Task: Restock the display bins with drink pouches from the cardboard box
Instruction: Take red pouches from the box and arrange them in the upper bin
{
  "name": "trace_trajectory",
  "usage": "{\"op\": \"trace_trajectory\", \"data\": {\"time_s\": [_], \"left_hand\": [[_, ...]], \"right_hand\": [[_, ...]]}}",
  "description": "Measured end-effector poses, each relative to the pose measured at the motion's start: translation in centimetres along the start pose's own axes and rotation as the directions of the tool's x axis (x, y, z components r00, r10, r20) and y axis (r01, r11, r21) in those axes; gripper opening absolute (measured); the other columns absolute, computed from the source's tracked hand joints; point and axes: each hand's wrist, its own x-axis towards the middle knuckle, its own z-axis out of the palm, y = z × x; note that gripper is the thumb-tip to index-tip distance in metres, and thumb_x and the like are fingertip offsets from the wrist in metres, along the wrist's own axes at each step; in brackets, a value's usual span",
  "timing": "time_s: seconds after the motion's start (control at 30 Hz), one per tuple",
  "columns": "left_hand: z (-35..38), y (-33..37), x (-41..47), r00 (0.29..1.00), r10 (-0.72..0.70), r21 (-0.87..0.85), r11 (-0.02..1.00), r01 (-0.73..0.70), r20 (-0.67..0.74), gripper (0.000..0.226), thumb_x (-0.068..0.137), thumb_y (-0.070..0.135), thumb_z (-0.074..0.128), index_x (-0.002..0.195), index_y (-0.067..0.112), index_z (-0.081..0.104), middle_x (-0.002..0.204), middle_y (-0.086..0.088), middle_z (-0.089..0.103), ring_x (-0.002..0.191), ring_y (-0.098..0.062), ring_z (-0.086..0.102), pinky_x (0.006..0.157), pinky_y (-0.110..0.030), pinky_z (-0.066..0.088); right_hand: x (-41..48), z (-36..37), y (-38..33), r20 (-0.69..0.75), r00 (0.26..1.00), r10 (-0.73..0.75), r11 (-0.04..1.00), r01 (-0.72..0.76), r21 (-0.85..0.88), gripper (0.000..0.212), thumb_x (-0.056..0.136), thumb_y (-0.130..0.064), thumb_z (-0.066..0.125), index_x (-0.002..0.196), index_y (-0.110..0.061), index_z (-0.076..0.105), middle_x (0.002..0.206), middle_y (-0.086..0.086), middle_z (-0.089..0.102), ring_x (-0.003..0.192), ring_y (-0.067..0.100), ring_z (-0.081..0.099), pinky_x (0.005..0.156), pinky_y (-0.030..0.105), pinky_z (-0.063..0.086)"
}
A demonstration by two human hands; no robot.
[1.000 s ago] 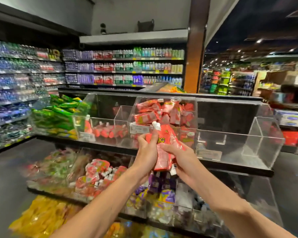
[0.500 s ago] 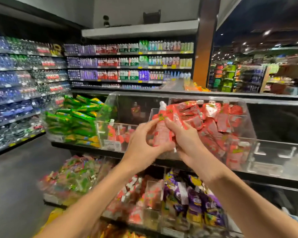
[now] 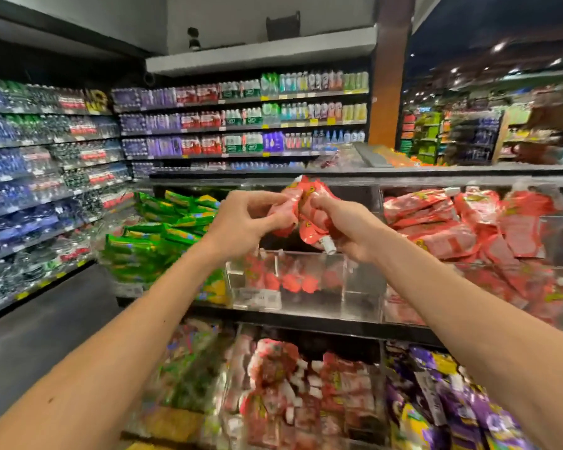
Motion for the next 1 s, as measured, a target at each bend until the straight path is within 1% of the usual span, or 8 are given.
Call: {"op": "trace_trajectory", "data": {"time_s": [0.07, 0.17, 0.37, 0.53, 0.63, 0.73, 0.9, 1.0], "left_hand": [[-1.2, -2.0, 1.9, 0.997, -0.012, 0.021, 1.000, 0.011, 0.072, 0.026, 0.086, 0.018, 0.078, 0.111, 0.012, 0.076, 0.097, 0.002, 0.077, 0.091, -0.010, 0.071, 0.090, -0.039, 0.057], [-2.1, -5.0, 4.7, 0.984, -0.046, 0.178, 0.984, 0.015, 0.171, 0.024, 0.085, 0.028, 0.079, 0.108, 0.021, 0.078, 0.090, 0.009, 0.078, 0.090, -0.011, 0.072, 0.087, -0.037, 0.057], [-0.1, -8.0, 9.3, 0.939, -0.127, 0.461, 0.887, -0.036, 0.319, 0.030, 0.087, 0.032, 0.076, 0.113, 0.018, 0.077, 0.111, -0.010, 0.074, 0.103, -0.024, 0.067, 0.078, -0.022, 0.043], [3.0, -11.1, 11.6, 0.898, -0.279, 0.664, 0.748, -0.018, 0.340, 0.024, 0.084, 0.032, 0.077, 0.100, 0.016, 0.077, 0.110, -0.014, 0.071, 0.102, -0.031, 0.066, 0.084, -0.034, 0.053], [3.5, -12.6, 11.9, 0.856, -0.377, 0.754, 0.657, -0.023, 0.354, 0.017, 0.078, 0.029, 0.083, 0.080, 0.020, 0.068, 0.105, -0.013, 0.070, 0.099, -0.031, 0.067, 0.081, -0.036, 0.056], [3.4, -12.5, 12.0, 0.808, -0.459, 0.810, 0.586, -0.038, 0.370, 0.026, 0.073, 0.026, 0.088, 0.084, 0.019, 0.065, 0.109, -0.010, 0.067, 0.098, -0.031, 0.066, 0.085, -0.044, 0.057], [4.0, -12.4, 12.8, 0.639, -0.639, 0.856, 0.515, -0.057, 0.427, 0.042, 0.085, 0.048, 0.074, 0.099, 0.009, 0.066, 0.105, -0.007, 0.067, 0.093, -0.028, 0.067, 0.086, -0.039, 0.057], [3.4, -12.3, 13.5, 0.706, -0.576, 0.815, 0.579, -0.004, 0.413, 0.035, 0.085, 0.043, 0.076, 0.100, 0.011, 0.072, 0.099, -0.007, 0.071, 0.085, -0.023, 0.070, 0.083, -0.038, 0.060]], "right_hand": [[1.7, 1.2, 0.5, -0.042, 0.999, 0.009, 0.996, -0.012, -0.090, 0.009, 0.092, -0.017, 0.064, 0.086, -0.010, 0.063, 0.053, 0.001, 0.055, 0.043, 0.011, 0.050, 0.049, 0.023, 0.046], [3.5, 2.3, 1.2, -0.119, 0.993, 0.012, 0.943, -0.051, -0.329, 0.025, 0.089, -0.018, 0.065, 0.065, -0.013, 0.059, 0.048, 0.001, 0.048, 0.045, 0.014, 0.042, 0.048, 0.023, 0.032], [6.2, 2.2, 2.3, -0.246, 0.969, 0.016, 0.836, -0.148, -0.528, 0.027, 0.084, -0.012, 0.066, 0.060, -0.012, 0.052, 0.048, 0.004, 0.042, 0.032, 0.013, 0.033, 0.036, 0.014, 0.024], [8.5, 2.1, 3.1, -0.218, 0.967, 0.128, 0.778, -0.234, -0.582, 0.020, 0.090, -0.012, 0.062, 0.074, -0.009, 0.051, 0.042, 0.000, 0.046, 0.029, 0.010, 0.037, 0.034, 0.016, 0.028], [9.3, 2.1, 3.3, -0.200, 0.965, 0.167, 0.725, -0.258, -0.639, 0.036, 0.094, -0.015, 0.060, 0.062, -0.010, 0.046, 0.030, -0.005, 0.040, 0.020, 0.006, 0.032, 0.030, 0.011, 0.024], [10.0, 1.9, 3.5, -0.162, 0.967, 0.198, 0.735, -0.256, -0.629, 0.040, 0.096, -0.017, 0.058, 0.058, -0.011, 0.047, 0.029, -0.007, 0.039, 0.022, 0.006, 0.034, 0.030, 0.011, 0.024], [10.8, 2.2, 4.3, -0.092, 0.935, 0.344, 0.845, -0.350, -0.405, 0.027, 0.102, -0.018, 0.051, 0.077, -0.008, 0.055, 0.055, 0.002, 0.053, 0.053, 0.016, 0.048, 0.050, 0.027, 0.052], [11.2, 2.1, 4.3, -0.103, 0.918, 0.382, 0.858, -0.394, -0.329, 0.020, 0.101, -0.023, 0.054, 0.089, -0.007, 0.056, 0.080, 0.009, 0.062, 0.069, 0.021, 0.060, 0.055, 0.033, 0.057]]}}
